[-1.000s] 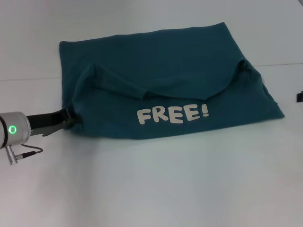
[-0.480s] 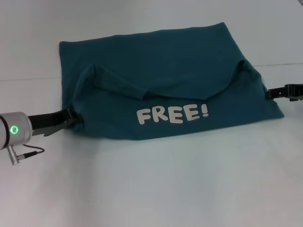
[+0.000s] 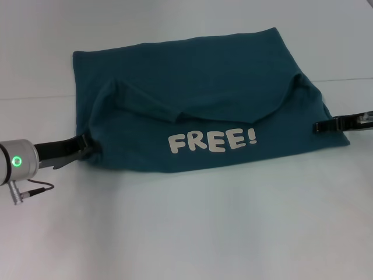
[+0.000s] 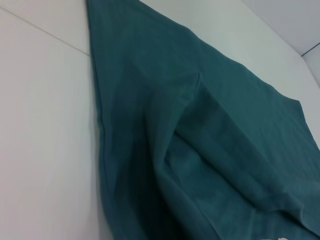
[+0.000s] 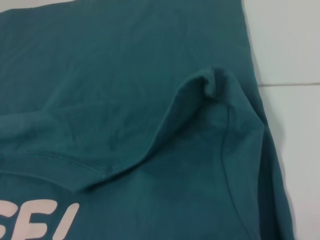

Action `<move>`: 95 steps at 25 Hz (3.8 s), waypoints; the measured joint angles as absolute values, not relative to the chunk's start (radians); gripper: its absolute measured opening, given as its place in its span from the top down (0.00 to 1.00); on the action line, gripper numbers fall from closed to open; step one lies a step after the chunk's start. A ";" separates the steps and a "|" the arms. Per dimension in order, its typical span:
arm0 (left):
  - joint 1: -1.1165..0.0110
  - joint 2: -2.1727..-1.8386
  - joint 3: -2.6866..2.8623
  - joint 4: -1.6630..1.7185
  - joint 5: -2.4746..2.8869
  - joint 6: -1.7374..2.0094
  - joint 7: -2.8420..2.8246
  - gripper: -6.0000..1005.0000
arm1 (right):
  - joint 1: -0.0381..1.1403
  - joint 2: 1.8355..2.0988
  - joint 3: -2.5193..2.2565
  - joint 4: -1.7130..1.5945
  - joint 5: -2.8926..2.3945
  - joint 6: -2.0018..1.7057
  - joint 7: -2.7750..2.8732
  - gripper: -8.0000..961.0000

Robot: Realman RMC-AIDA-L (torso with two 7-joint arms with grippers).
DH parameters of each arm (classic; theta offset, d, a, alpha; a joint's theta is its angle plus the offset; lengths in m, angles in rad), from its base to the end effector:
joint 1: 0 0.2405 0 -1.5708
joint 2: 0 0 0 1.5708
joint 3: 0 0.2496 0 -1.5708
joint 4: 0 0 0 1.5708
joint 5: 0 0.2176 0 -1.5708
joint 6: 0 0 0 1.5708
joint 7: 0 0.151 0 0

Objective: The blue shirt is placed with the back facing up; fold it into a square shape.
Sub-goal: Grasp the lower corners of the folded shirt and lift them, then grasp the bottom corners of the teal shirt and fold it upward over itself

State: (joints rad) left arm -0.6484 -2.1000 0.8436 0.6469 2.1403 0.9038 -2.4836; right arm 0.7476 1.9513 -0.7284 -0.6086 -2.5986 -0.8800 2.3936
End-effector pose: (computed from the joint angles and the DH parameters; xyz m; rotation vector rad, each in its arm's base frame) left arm -0.2738 0.4186 -0.0164 -1.8928 -1.7267 -0.5509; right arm 0.3183 0.4449 0.0615 -1.9313 1.3404 0.0376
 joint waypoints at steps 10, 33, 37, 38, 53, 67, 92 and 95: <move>-0.643 -2.102 0.842 0.644 2.140 0.903 -2.485 0.96 | 0.749 1.966 -0.761 -0.556 -2.601 -0.810 2.392 0.06; -0.649 -2.108 0.842 0.647 2.140 0.906 -2.485 0.96 | 0.730 1.955 -0.740 -0.581 -2.594 -0.843 2.425 0.61; -0.649 -2.103 0.845 0.647 2.145 0.923 -2.487 0.96 | 0.721 1.954 -0.740 -0.615 -2.595 -0.881 2.426 0.71; -0.650 -2.097 0.846 0.646 2.153 0.937 -2.492 0.96 | 0.719 1.954 -0.740 -0.629 -2.595 -0.895 2.427 0.81; -0.603 -2.013 0.691 0.808 2.334 1.489 -2.481 0.96 | 0.640 1.942 -0.738 -0.896 -2.628 -1.604 2.512 0.96; -0.500 -2.032 0.663 0.890 2.522 1.792 -2.465 0.96 | 0.492 1.951 -0.705 -0.887 -2.619 -1.819 2.445 0.96; -0.711 -1.932 0.445 0.929 2.555 1.812 -2.503 0.96 | 0.637 1.825 -0.407 -0.884 -2.530 -1.790 2.393 0.96; -0.747 -1.929 0.450 0.928 2.554 1.752 -2.543 0.96 | 0.654 1.824 -0.387 -0.888 -2.501 -1.737 2.407 0.96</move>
